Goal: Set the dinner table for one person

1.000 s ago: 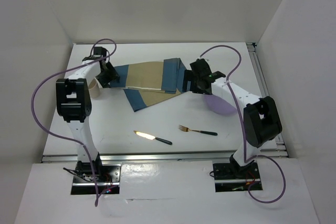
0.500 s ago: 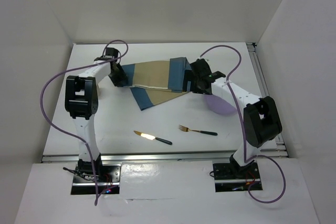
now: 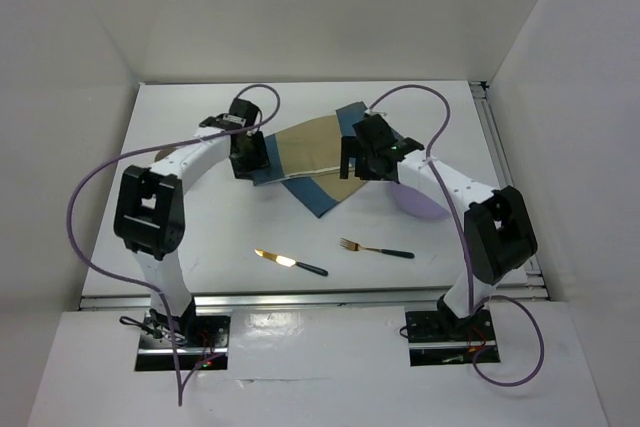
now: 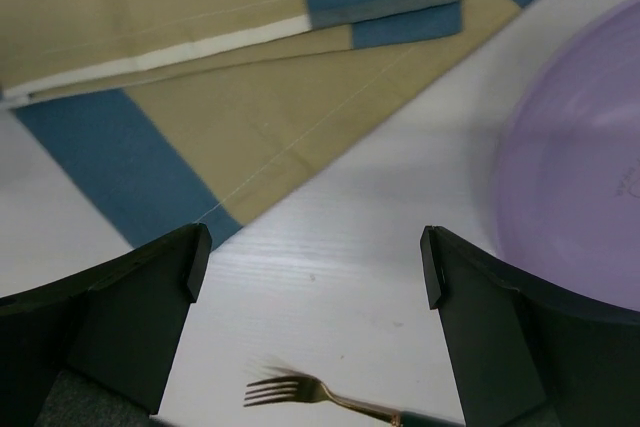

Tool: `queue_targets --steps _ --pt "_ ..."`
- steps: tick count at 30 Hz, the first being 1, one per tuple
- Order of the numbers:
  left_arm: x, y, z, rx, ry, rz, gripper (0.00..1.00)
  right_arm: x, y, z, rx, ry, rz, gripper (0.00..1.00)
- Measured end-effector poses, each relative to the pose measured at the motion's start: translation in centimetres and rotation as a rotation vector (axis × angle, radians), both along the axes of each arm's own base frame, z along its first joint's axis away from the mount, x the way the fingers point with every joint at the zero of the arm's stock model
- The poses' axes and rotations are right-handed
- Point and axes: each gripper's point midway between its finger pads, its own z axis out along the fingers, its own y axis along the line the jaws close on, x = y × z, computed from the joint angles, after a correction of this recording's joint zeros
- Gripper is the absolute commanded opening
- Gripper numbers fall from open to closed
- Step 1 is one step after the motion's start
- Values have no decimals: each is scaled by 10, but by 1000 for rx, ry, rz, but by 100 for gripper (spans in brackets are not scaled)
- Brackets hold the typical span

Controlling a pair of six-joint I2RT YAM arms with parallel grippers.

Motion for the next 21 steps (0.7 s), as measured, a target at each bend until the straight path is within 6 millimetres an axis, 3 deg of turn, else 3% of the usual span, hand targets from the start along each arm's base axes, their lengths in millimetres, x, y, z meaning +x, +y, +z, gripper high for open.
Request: queue_targets --steps 4,8,13,15,17,21 --pt "2 35 47 0 -83 72 60 -10 44 10 -6 -29 132 97" --pt "-3 88 95 15 -167 203 61 -10 125 25 3 -90 296 94" --pt "-28 144 145 27 -285 381 64 2 224 9 -12 -138 420 89" --pt "-42 153 155 21 -320 415 64 11 258 -5 -22 -159 447 87" --pt "-55 156 159 4 -330 437 64 15 279 -22 -40 -168 463 84" --pt "-66 155 149 -21 -303 442 64 21 301 -54 -90 -181 465 75"
